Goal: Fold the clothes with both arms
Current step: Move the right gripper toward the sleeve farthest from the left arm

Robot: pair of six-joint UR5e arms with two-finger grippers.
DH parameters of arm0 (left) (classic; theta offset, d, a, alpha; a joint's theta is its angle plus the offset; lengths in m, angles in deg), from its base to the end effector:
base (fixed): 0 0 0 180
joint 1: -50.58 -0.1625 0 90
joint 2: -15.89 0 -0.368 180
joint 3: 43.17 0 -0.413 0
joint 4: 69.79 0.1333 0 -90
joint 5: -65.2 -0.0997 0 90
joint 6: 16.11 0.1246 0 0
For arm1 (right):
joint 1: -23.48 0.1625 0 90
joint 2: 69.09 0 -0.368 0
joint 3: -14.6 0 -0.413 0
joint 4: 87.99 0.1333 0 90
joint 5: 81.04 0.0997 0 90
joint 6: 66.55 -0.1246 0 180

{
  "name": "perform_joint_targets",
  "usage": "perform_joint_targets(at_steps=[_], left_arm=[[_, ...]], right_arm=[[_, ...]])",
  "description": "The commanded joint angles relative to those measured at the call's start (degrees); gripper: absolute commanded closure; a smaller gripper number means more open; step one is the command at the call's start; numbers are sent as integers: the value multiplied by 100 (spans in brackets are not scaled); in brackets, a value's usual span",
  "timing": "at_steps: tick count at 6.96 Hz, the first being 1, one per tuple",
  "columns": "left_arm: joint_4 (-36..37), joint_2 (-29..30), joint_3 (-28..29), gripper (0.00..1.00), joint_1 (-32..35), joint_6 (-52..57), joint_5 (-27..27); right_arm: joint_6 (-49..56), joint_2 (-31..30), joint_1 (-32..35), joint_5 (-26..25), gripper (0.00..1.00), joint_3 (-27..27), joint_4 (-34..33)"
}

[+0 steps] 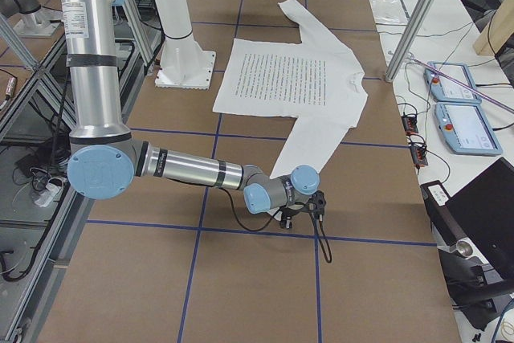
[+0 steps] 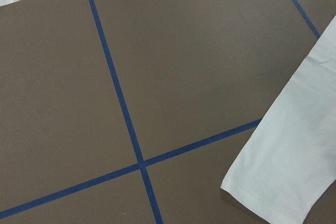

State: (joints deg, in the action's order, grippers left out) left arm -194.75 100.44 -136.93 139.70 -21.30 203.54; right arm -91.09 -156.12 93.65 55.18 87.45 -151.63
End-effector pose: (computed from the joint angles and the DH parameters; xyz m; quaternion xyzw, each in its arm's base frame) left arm -0.0324 -0.5072 0.5556 0.2400 0.4056 0.0843 0.8779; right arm -0.1408 -0.5181 0.6944 -0.0570 -0.3982 -0.0040 0.9155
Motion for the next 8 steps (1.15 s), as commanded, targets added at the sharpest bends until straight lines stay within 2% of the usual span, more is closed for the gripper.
perform_joint_targets(at_steps=[1, 2, 4, 6, 7, 8], left_arm=[[-11, 0, -2, 0, 0, 0, 0], [-11, 0, -2, 0, 0, -9, 0], [-11, 0, -2, 0, 0, -9, 0], [-2, 0, 7, 0, 0, 0, 139], [7, 0, 33, 0, 0, -9, 158], [7, 0, 42, 0, 0, -9, 167]], right_arm=[[-16, 28, 5, 36, 100, -9, 0], [-7, 19, 14, 80, 100, 70, 0], [-416, 28, 179, 753, 100, 639, -88], [-2065, 107, 172, 916, 100, 1534, -61], [-3038, 351, -54, 907, 100, 1852, -61], [-4240, 858, -413, 820, 100, 1890, -26]])
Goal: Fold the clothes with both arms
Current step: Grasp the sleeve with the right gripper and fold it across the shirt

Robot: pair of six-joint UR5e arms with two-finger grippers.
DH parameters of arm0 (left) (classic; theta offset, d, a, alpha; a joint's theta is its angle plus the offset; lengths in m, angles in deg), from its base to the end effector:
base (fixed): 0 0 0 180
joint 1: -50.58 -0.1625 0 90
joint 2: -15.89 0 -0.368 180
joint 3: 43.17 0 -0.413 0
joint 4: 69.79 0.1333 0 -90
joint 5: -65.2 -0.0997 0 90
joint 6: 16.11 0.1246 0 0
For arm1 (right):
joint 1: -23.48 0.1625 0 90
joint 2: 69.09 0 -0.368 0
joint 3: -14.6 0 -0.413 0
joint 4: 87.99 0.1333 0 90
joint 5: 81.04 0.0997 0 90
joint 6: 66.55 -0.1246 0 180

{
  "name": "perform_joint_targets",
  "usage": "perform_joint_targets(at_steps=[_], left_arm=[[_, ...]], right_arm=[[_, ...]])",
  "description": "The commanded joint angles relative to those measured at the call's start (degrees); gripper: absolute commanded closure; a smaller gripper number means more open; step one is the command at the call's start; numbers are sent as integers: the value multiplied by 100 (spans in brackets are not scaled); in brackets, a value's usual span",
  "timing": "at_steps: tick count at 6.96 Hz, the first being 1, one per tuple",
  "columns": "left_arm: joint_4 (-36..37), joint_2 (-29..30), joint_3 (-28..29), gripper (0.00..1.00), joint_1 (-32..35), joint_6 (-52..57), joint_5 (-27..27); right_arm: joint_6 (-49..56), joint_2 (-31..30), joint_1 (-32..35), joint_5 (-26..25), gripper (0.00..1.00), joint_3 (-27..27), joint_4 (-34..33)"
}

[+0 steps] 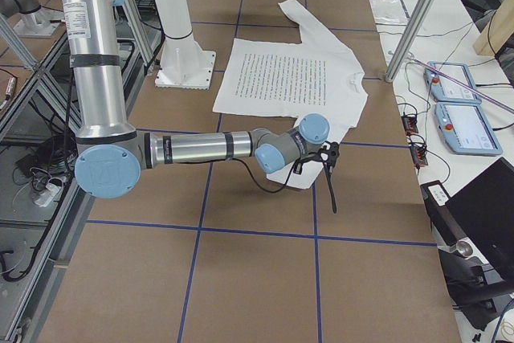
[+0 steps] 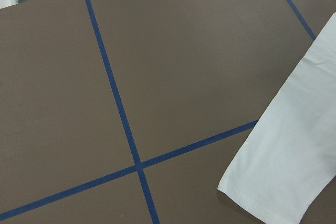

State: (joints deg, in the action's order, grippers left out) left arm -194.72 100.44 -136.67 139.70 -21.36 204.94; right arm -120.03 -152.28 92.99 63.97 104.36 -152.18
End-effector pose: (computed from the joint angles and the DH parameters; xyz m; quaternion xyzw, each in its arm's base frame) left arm -0.0305 -0.5058 0.5562 0.2356 0.4165 0.0861 0.8739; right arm -0.1725 -0.5508 0.4876 -0.0693 -0.5031 0.1184 0.8533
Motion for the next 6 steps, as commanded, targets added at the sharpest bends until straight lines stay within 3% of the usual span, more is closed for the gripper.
perform_joint_targets(at_steps=[1, 3, 4, 6], left_arm=[[21, 0, 17, 0, 0, -3, 27], [4, 0, 25, 0, 0, -3, 18], [4, -9, 34, 0, 0, 6, 18], [4, -9, 43, 0, 0, 15, 27]], right_arm=[[-2394, 1157, -733, -408, 100, 139, 29], [-4041, 2459, -1769, -1941, 100, -28, -33], [-4622, 3152, -2105, -2663, 100, -429, 11], [-4846, 5040, -2729, -3624, 100, -1990, 46]])
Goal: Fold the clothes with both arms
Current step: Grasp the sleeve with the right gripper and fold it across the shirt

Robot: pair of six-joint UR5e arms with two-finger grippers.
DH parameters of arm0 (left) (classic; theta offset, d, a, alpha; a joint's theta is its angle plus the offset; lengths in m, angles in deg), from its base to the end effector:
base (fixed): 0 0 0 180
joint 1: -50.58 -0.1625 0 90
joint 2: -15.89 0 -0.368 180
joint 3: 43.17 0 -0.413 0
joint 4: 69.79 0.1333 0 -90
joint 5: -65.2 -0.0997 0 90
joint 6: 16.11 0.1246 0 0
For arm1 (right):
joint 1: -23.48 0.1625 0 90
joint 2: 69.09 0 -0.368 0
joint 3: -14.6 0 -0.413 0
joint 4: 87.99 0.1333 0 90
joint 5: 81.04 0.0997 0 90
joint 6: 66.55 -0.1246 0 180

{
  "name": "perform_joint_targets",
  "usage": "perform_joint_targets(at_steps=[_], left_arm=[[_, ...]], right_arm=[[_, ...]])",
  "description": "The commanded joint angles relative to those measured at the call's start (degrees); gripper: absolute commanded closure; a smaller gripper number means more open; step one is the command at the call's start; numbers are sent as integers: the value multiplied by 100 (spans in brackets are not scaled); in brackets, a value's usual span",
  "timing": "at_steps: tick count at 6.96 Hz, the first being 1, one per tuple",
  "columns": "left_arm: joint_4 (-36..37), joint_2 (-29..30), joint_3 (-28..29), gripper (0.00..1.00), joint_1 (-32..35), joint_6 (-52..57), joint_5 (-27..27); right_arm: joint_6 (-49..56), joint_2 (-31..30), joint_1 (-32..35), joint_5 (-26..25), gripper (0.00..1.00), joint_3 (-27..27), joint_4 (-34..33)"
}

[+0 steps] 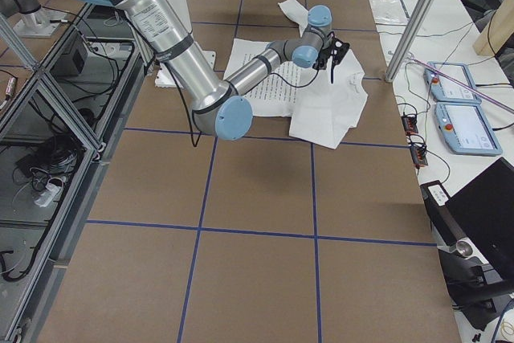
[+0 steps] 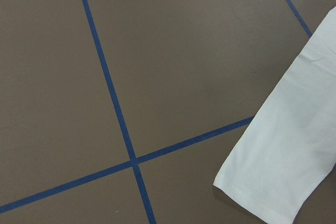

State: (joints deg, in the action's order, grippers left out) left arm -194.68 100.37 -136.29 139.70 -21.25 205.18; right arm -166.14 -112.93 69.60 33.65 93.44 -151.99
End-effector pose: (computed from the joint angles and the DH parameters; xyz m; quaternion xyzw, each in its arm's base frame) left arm -0.0301 -0.5049 0.5601 0.2319 0.4183 0.0858 0.8740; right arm -0.4621 -0.5977 0.1482 -0.0195 -0.5286 0.2973 0.7949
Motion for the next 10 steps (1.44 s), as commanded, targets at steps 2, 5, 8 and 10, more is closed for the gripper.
perform_joint_targets(at_steps=[2, 5, 8, 10], left_arm=[[0, -19, 4, 0, 0, 4, 73], [0, -28, 13, 0, 0, 4, 74], [-18, -19, 5, 0, 0, 30, 74], [-18, -19, 31, 0, -9, 39, 74]], right_arm=[[-236, 1605, -1338, -1497, 100, -1501, 533], [-236, 1957, -1606, -1677, 100, -2302, 1055], [-245, 2185, -1606, -1853, 100, -2566, 1055], [-254, 2186, -1606, -1959, 100, -2619, 1055]])
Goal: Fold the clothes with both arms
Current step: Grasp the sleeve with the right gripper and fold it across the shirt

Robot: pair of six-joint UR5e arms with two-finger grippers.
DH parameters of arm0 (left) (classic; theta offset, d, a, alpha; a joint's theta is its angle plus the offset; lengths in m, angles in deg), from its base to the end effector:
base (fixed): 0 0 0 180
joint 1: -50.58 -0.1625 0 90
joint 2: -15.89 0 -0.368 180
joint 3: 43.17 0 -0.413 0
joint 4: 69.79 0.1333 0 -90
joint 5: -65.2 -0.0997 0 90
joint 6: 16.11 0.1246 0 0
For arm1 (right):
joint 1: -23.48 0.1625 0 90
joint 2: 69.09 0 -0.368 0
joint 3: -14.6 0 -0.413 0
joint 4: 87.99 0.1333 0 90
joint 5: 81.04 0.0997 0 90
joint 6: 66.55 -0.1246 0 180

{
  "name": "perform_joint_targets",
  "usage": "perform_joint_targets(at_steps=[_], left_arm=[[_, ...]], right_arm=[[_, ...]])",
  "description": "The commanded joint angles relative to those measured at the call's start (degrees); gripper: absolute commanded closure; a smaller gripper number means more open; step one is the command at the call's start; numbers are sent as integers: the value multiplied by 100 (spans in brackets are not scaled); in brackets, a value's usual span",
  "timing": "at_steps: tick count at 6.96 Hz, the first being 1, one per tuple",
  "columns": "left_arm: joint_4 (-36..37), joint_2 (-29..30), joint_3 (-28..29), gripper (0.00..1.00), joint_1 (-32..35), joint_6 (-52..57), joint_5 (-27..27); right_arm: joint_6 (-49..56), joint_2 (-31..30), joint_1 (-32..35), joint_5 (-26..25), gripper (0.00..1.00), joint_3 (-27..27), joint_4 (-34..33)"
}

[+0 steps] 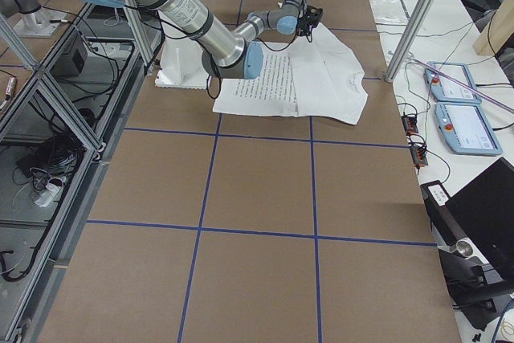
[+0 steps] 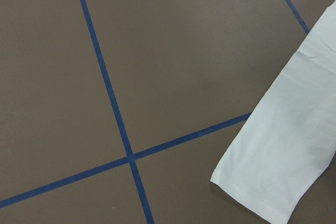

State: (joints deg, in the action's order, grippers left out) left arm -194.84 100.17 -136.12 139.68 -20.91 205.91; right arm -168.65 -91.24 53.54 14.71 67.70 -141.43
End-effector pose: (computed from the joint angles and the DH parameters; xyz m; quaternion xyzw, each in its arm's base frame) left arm -0.0290 -0.5028 0.5621 0.2304 0.4233 0.0894 0.8716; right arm -0.6732 -0.5292 0.0442 0.0454 -0.5547 0.2727 0.7848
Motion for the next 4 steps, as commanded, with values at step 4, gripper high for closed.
perform_joint_targets(at_steps=[4], left_arm=[[-2, 0, 23, 0, -7, -13, 0]], right_arm=[[-135, 96, -1, -372, 88, -248, 290]])
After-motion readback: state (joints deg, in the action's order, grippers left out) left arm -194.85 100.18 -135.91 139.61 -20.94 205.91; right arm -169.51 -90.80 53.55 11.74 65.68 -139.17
